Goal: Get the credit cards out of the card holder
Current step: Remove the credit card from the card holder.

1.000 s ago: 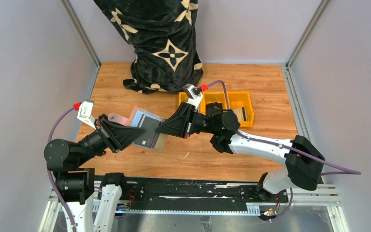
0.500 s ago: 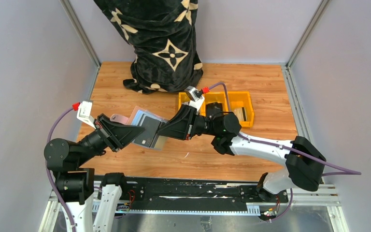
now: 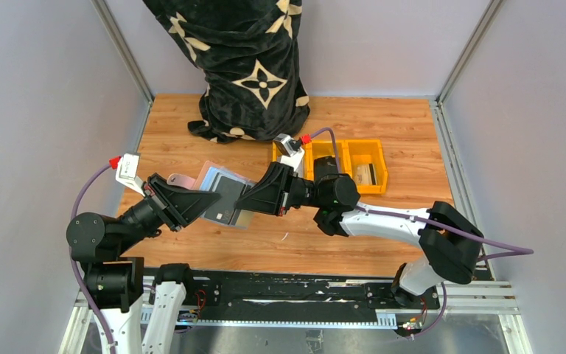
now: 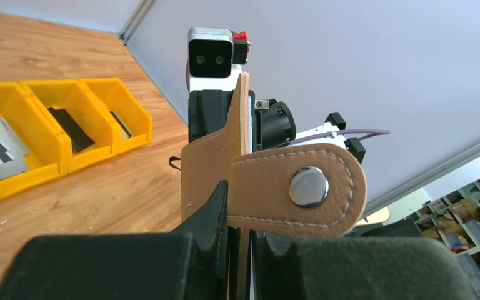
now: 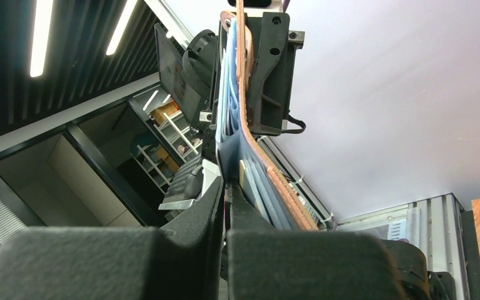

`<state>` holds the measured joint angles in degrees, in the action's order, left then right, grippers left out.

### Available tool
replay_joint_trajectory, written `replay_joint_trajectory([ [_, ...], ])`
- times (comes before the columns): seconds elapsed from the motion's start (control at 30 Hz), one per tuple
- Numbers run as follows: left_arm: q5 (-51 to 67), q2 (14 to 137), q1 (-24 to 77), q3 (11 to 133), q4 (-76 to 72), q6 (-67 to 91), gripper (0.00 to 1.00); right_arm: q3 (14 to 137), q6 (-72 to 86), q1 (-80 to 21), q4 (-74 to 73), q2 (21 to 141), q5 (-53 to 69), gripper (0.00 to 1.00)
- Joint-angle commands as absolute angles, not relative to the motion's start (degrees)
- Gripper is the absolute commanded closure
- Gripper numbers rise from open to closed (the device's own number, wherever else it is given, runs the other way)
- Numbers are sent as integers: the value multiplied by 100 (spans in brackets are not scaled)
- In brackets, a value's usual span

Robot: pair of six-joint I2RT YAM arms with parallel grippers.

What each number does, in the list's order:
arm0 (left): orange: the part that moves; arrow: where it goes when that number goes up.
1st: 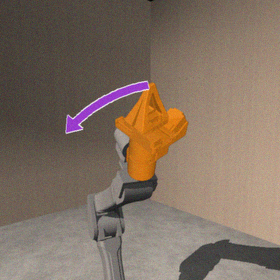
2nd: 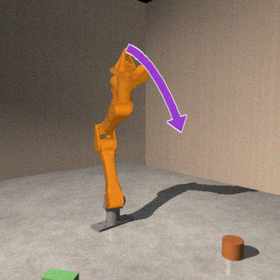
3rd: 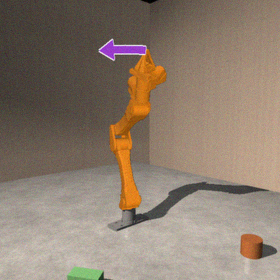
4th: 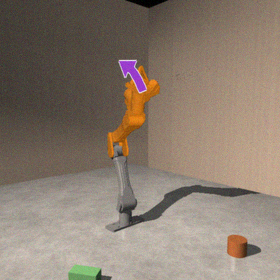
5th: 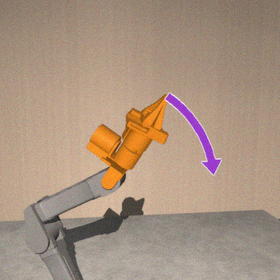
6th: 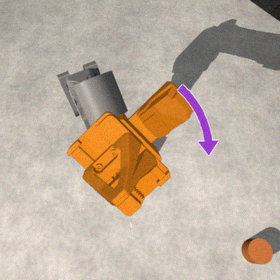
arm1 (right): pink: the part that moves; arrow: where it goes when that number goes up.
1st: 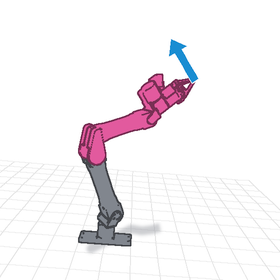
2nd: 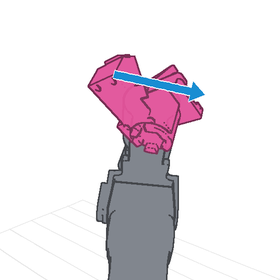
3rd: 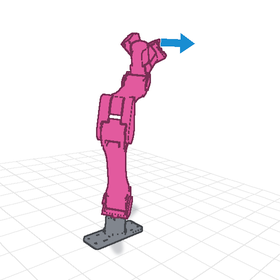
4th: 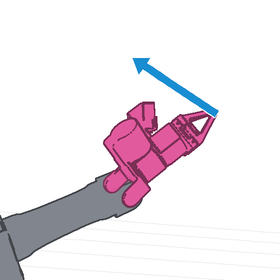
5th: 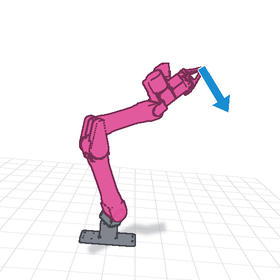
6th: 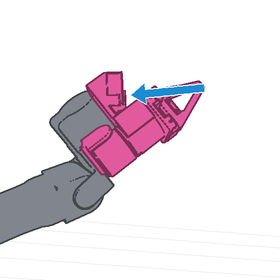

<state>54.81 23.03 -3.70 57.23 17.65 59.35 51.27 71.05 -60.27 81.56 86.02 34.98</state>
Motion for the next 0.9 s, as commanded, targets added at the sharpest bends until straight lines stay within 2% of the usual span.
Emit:
replay_joint_trajectory([
  [0.0,5449,2285,-360,5815,1572,6059,94,5314,7205,-6108,8716,8660,3617,100],
  [0.27,5466,2356,-360,5897,1535,6256,82,5053,7140,-6108,8879,8472,3657,100],
  [0.87,5463,2346,-360,5969,1607,6102,83,4760,7135,-6108,8920,8238,3590,100],
])
